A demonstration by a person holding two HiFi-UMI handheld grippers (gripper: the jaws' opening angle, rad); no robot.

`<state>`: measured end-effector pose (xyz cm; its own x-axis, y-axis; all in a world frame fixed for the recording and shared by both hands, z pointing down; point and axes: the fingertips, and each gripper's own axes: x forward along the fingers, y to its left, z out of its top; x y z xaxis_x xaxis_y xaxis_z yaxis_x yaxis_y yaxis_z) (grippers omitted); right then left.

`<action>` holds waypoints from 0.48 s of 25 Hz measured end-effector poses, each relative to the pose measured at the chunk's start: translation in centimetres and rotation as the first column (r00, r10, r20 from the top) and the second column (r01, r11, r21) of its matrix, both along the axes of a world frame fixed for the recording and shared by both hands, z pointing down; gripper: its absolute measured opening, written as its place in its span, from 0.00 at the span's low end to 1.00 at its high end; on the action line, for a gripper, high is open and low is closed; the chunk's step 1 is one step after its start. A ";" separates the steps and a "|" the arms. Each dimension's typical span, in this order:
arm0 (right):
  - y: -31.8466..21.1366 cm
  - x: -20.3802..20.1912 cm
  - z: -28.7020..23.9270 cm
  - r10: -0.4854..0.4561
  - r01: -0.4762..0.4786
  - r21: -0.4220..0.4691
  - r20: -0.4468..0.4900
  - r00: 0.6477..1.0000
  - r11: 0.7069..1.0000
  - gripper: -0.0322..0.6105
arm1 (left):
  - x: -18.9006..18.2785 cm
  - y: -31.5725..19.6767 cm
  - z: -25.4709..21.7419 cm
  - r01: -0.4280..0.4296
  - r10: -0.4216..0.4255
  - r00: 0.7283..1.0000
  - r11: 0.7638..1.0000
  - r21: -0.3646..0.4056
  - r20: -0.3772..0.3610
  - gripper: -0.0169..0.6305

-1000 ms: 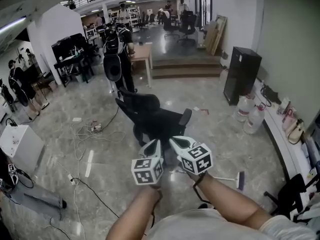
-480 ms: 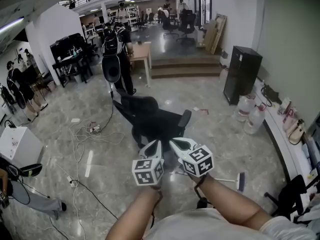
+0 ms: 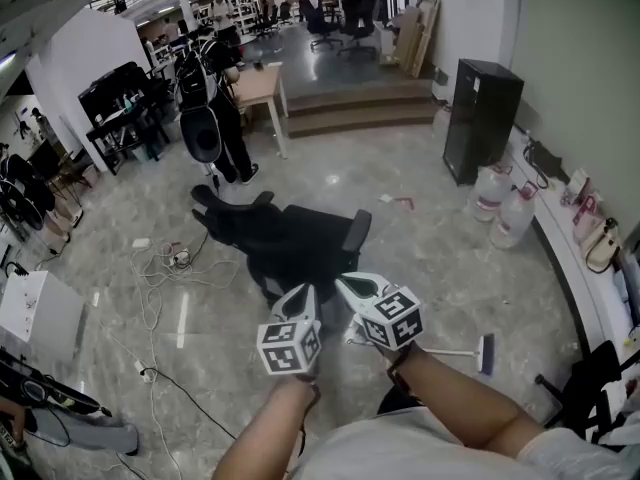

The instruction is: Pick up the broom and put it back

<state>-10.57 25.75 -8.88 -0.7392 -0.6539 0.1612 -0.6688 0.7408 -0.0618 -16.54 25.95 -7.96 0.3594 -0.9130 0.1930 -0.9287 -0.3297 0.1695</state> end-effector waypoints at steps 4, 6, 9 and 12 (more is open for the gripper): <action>-7.2 3.8 3.5 0.003 -0.002 -0.087 0.004 1.000 0.996 0.05 | 3.8 -6.6 3.1 0.003 -0.001 1.000 0.996 -0.086 0.018 0.03; -10.8 5.4 5.3 -0.011 0.010 -0.132 -0.007 1.000 0.991 0.05 | 6.1 -10.5 4.7 0.005 -0.002 1.000 0.991 -0.133 0.022 0.03; -15.6 8.1 8.0 -0.048 0.041 -0.178 -0.034 0.998 0.983 0.05 | 10.0 -16.6 7.0 0.007 -0.002 1.000 0.983 -0.182 0.028 0.03; -19.6 10.2 11.3 -0.065 0.051 -0.245 -0.049 0.997 0.968 0.05 | 12.3 -21.4 10.3 0.008 0.004 0.999 0.970 -0.245 0.048 0.03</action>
